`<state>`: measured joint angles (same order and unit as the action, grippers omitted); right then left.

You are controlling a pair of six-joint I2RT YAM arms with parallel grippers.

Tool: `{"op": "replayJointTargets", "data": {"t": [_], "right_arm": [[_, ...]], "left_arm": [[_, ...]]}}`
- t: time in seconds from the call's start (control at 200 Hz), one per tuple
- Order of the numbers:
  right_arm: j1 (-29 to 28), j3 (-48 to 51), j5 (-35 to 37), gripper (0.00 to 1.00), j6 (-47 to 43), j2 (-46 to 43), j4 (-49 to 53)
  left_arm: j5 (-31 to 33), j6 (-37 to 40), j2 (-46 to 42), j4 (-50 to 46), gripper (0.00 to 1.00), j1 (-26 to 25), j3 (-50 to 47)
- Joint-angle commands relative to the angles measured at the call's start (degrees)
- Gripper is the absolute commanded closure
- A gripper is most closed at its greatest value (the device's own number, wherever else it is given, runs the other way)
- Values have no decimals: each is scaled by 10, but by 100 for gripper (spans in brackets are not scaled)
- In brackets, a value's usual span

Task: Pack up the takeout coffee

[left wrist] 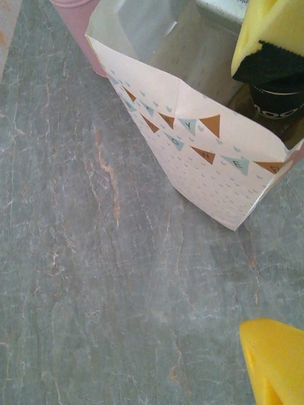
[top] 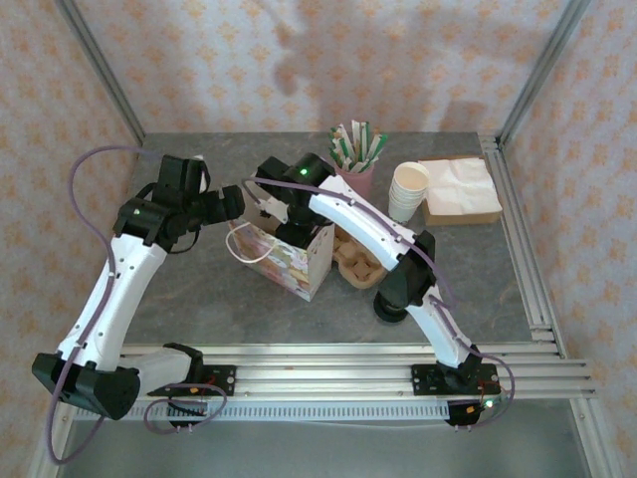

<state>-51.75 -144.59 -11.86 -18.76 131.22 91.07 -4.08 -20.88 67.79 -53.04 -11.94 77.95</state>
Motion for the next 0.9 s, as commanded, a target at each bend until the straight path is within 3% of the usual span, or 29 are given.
{"op": "replayJointTargets", "data": {"t": [0.0, 0.896], "right_arm": [[3, 13, 11, 37, -12, 13, -7], [3, 54, -28, 40, -2, 7, -53]], "left_arm": [[2, 11, 5, 12, 4, 6, 11], [-8, 16, 30, 22, 5, 7, -3]]}}
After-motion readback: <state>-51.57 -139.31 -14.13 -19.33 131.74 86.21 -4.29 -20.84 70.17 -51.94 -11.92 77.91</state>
